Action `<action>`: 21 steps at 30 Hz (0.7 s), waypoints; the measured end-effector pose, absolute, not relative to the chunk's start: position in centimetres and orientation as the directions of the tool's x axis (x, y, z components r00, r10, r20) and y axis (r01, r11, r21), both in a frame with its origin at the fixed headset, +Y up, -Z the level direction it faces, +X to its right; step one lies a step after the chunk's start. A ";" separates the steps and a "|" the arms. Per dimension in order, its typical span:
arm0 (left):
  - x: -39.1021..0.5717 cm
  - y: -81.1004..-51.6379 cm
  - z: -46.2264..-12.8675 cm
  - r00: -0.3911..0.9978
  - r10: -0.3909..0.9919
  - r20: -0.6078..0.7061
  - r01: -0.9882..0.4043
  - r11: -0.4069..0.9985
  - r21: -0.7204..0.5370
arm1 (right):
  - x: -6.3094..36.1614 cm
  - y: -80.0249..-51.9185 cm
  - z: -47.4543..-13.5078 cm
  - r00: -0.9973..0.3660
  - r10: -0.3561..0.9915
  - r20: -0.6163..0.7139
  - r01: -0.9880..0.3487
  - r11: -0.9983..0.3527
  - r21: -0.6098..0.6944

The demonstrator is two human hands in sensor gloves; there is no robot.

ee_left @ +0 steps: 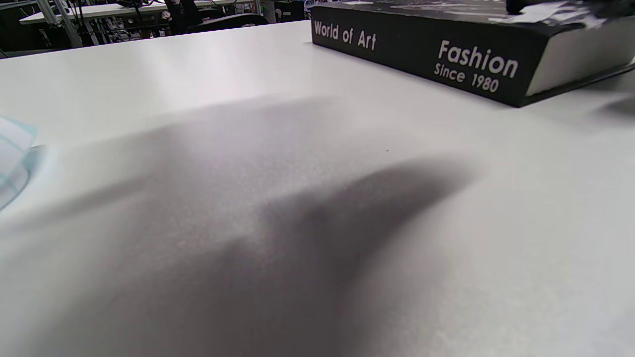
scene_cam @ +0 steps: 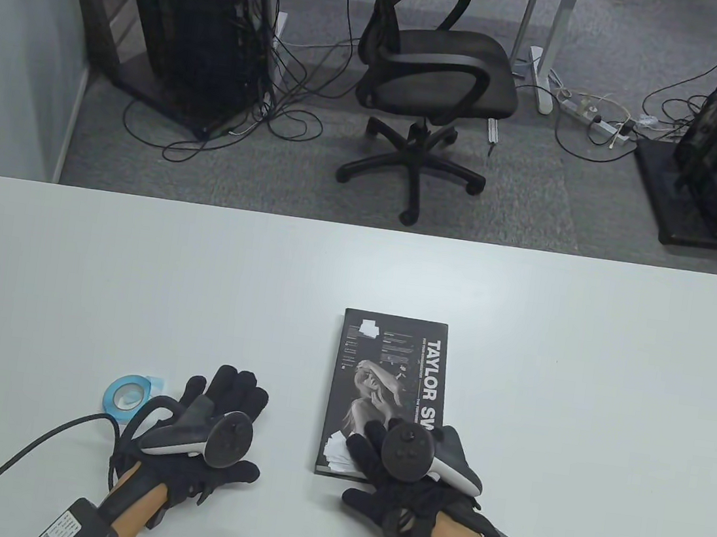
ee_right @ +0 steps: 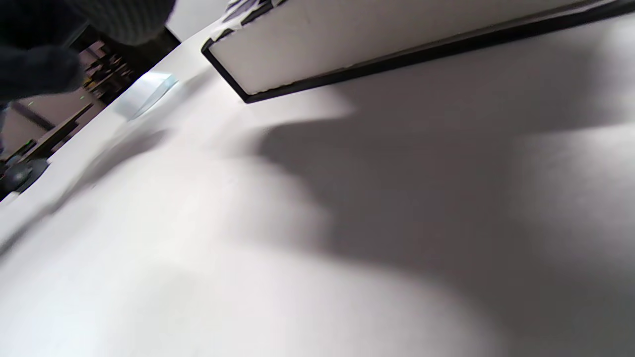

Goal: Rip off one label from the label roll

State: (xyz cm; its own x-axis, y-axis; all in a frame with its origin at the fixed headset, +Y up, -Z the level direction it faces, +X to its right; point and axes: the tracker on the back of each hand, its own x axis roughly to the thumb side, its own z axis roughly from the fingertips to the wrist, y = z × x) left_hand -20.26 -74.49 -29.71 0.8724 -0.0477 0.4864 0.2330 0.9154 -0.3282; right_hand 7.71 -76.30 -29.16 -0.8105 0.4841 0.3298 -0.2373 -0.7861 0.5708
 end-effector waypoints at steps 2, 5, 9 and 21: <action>-20.4 -74.4 -29.8 0.875 -0.047 0.481 0.231 0.915 -0.330 | 6.8 -76.3 -28.7 -0.800 0.483 0.357 -0.219 -0.789 0.574; -20.4 -74.4 -29.8 0.877 -0.052 0.477 0.229 0.919 -0.321 | 5.4 -76.6 -28.4 -0.795 0.467 0.386 -0.202 -0.805 0.558; -20.4 -74.2 -29.7 0.875 -0.059 0.480 0.237 0.917 -0.319 | 3.8 -77.0 -28.6 -0.795 0.447 0.409 -0.189 -0.825 0.533; -20.8 -74.1 -29.5 0.884 -0.044 0.465 0.220 0.917 -0.332 | 2.2 -77.8 -29.4 -0.791 0.416 0.449 -0.182 -0.861 0.475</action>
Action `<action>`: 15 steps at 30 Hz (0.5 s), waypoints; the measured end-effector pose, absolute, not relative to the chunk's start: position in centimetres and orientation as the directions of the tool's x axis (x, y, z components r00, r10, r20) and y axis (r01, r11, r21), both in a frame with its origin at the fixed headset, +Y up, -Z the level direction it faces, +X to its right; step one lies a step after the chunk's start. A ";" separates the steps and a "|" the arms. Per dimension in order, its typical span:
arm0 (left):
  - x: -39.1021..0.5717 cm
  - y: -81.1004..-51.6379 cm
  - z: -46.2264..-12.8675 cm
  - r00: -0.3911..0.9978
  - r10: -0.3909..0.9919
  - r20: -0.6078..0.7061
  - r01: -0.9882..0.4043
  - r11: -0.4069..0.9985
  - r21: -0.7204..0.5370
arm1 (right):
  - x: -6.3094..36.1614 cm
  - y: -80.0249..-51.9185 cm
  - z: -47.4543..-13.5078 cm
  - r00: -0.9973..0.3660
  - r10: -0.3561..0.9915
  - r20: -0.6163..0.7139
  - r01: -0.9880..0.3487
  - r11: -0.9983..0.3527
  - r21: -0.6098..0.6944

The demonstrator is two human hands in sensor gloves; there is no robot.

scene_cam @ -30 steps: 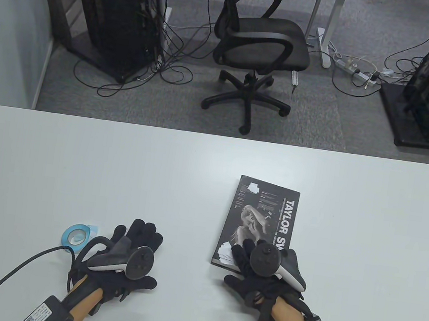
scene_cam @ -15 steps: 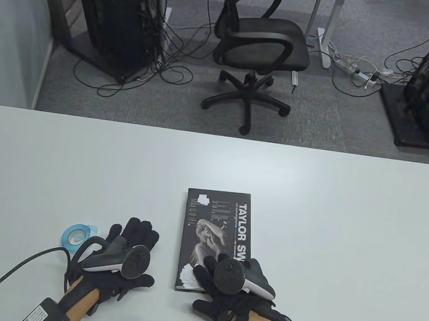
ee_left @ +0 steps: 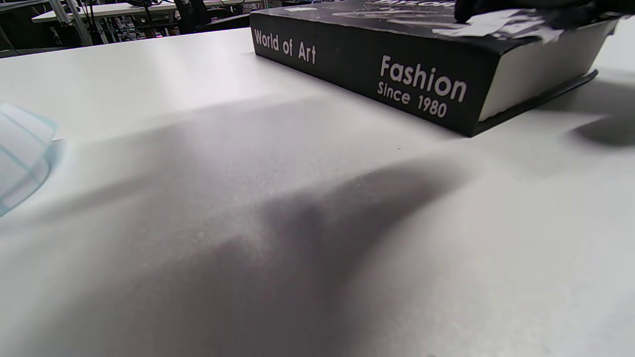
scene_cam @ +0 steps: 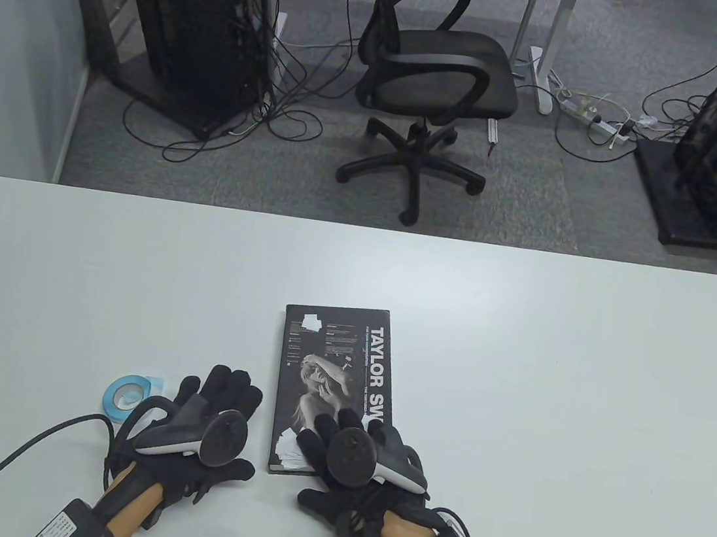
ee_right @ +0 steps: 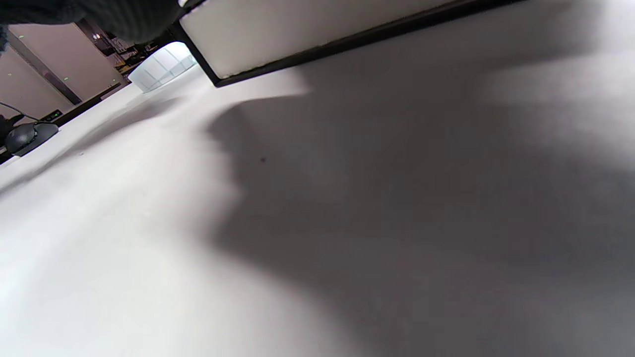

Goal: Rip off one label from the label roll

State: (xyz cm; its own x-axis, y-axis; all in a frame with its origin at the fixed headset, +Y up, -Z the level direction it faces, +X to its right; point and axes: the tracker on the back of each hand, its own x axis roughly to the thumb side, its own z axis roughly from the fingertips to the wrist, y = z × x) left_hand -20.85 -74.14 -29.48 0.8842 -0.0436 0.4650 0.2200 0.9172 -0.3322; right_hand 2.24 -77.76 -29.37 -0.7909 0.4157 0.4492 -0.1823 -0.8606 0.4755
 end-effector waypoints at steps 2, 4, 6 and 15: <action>-21.1 -74.0 -29.5 0.889 -0.044 0.457 0.215 0.919 -0.331 | 2.6 -77.6 -29.4 -0.764 0.465 0.447 -0.223 -0.841 0.493; -21.4 -73.7 -29.7 0.892 -0.050 0.448 0.212 0.923 -0.321 | 3.0 -77.3 -29.4 -0.740 0.497 0.454 -0.259 -0.833 0.490; -21.9 -73.5 -29.9 0.903 -0.046 0.426 0.199 0.925 -0.322 | 3.8 -76.8 -29.4 -0.722 0.535 0.439 -0.311 -0.818 0.484; -25.1 -72.0 -30.3 0.951 -0.046 0.307 0.143 0.943 -0.299 | 9.5 -74.0 -29.9 -0.740 0.554 0.381 -0.439 -0.828 0.350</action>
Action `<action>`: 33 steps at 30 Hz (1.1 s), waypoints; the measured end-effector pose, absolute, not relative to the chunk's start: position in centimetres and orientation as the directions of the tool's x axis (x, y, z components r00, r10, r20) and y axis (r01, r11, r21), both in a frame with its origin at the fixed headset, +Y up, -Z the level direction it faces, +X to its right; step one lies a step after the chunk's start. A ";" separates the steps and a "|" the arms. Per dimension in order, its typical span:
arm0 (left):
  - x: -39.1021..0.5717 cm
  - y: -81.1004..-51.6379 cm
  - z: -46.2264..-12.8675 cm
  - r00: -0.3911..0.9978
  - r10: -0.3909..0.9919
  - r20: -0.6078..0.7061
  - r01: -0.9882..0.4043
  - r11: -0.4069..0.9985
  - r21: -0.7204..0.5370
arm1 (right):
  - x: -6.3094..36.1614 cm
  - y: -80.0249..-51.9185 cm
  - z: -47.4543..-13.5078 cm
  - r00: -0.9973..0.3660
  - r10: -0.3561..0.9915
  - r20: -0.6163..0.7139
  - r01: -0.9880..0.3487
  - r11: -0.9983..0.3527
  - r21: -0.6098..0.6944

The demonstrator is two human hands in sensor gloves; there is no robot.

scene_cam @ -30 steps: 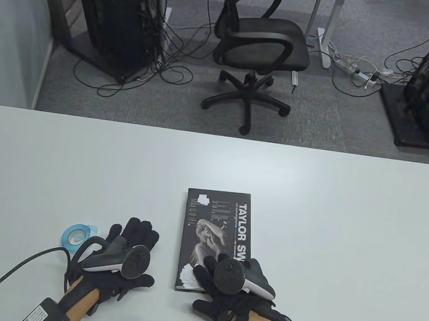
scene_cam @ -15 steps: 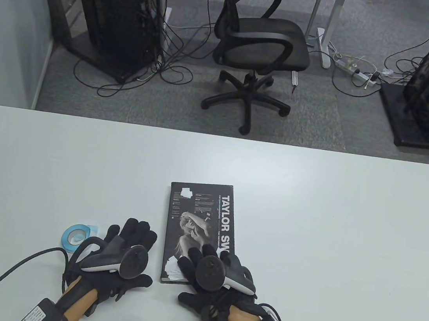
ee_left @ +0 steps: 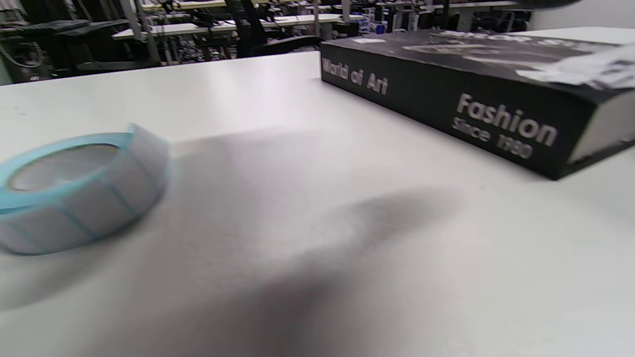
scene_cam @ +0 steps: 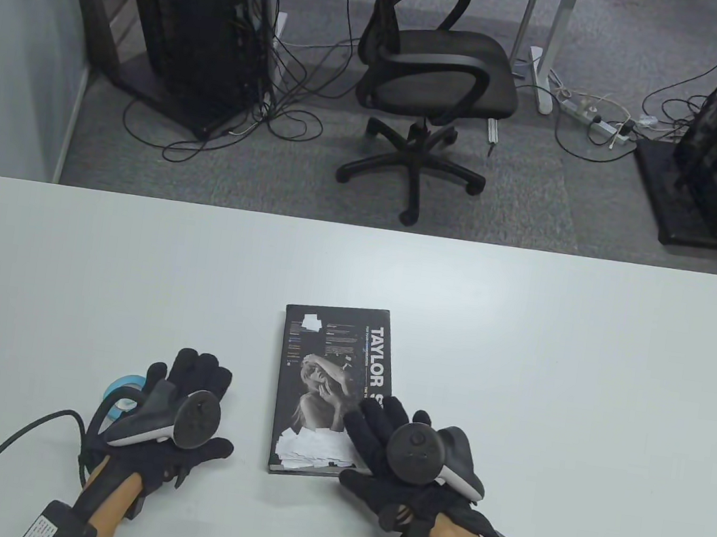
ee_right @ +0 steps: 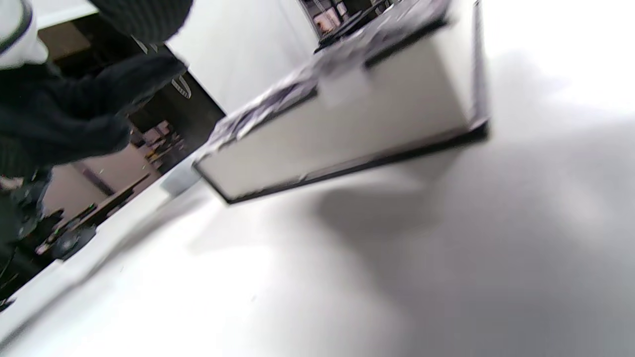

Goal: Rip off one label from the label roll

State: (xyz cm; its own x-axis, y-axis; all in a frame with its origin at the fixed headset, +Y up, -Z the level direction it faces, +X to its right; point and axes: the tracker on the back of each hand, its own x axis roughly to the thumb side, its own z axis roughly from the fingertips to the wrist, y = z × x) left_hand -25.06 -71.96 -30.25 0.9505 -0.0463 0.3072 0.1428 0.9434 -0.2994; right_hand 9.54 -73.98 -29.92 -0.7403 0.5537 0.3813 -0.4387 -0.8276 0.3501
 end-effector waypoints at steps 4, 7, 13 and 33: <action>-27.1 -70.9 -30.6 0.971 -0.044 0.237 0.113 0.952 -0.286 | 12.1 -72.6 -30.7 -0.746 0.573 0.339 -0.498 -0.818 0.287; -29.0 -70.6 -30.7 0.984 -0.040 0.172 0.090 0.952 -0.294 | 13.5 -72.0 -31.1 -0.750 0.583 0.313 -0.529 -0.812 0.245; -32.3 -71.1 -30.8 0.996 -0.028 0.087 0.059 0.922 -0.384 | 14.7 -72.3 -31.6 -0.767 0.581 0.273 -0.530 -0.813 0.241; -35.3 -75.7 -32.0 0.994 -0.099 -0.042 0.058 0.824 -0.563 | 14.8 -73.1 -31.8 -0.779 0.575 0.248 -0.510 -0.813 0.281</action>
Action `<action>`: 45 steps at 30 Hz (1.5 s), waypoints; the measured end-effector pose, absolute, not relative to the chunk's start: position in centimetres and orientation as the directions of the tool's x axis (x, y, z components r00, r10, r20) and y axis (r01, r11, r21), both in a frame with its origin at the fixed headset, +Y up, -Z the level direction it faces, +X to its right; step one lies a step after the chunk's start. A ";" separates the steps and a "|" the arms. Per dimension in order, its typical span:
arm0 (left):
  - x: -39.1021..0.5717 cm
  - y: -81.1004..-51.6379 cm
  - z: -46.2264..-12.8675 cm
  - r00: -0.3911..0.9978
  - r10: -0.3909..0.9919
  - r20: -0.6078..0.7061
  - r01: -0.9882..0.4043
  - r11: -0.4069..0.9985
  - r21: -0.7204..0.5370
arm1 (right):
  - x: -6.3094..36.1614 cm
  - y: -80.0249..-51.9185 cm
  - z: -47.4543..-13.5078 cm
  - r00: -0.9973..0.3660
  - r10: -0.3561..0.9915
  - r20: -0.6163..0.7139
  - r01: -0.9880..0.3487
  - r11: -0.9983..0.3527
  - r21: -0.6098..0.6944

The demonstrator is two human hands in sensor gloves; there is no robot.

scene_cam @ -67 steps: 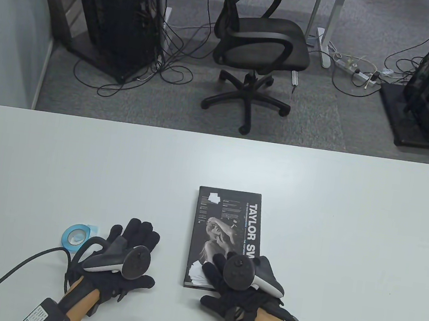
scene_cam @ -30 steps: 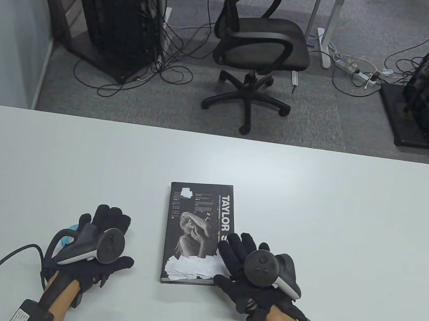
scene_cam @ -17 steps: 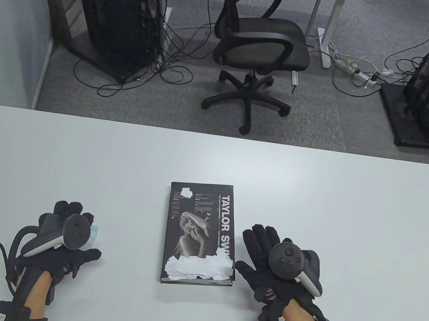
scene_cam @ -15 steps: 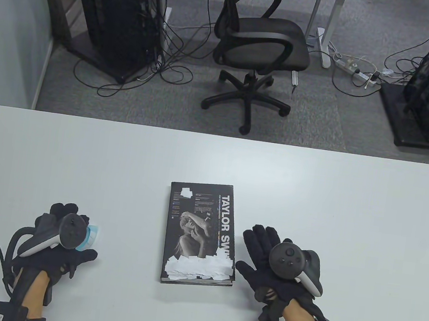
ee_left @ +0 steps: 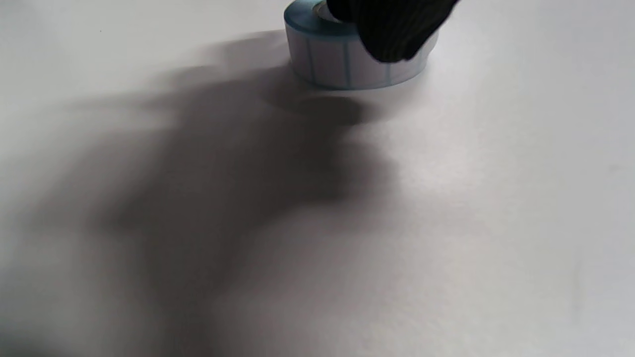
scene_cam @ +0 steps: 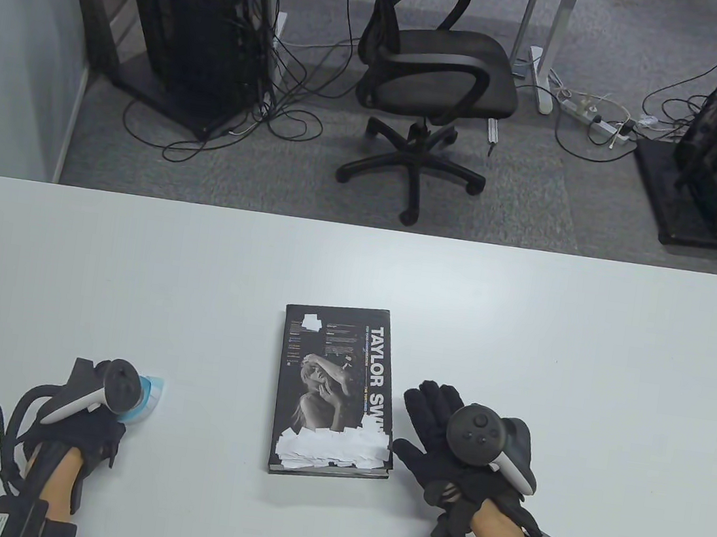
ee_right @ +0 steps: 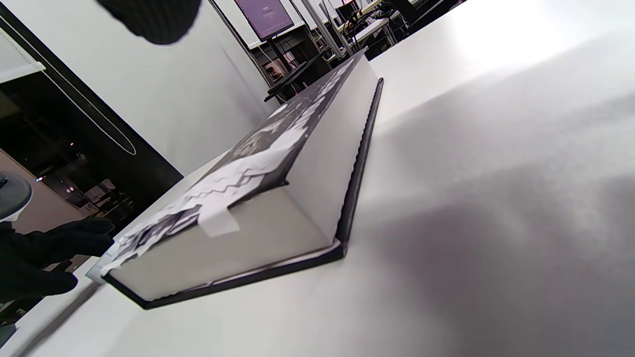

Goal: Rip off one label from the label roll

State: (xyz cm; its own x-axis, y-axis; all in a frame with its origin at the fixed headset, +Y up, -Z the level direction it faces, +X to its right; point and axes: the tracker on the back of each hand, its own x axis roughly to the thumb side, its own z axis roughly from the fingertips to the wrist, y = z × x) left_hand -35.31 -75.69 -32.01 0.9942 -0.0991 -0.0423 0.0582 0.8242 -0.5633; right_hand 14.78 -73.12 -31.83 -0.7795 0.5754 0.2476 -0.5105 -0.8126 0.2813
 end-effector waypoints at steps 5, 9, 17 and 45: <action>-35.2 -76.1 -32.3 0.992 -0.122 -0.027 0.088 0.834 -0.544 | 14.7 -73.1 -31.8 -0.780 0.574 0.248 -0.507 -0.813 0.288; -35.3 -76.6 -32.5 0.992 -0.123 -0.022 0.095 0.856 -0.508 | 14.7 -73.2 -31.8 -0.781 0.574 0.247 -0.506 -0.812 0.291; -35.3 -76.7 -32.8 1.000 -0.025 -0.019 0.016 0.919 -0.395 | 14.4 -73.3 -31.7 -0.785 0.568 0.247 -0.494 -0.815 0.302; -21.7 -69.6 -28.0 0.645 0.568 0.511 -0.391 0.820 -0.418 | 5.8 -70.9 -26.1 -0.565 0.690 0.452 -0.722 -0.679 0.134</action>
State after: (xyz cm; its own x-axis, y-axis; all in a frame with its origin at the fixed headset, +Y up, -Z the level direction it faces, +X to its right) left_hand -21.70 -69.63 -28.02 0.6449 0.5682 0.5111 -0.3914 0.8199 -0.4178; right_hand 5.75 -70.93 -26.09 -0.5650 0.6900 0.4525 -0.7218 -0.6790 0.1340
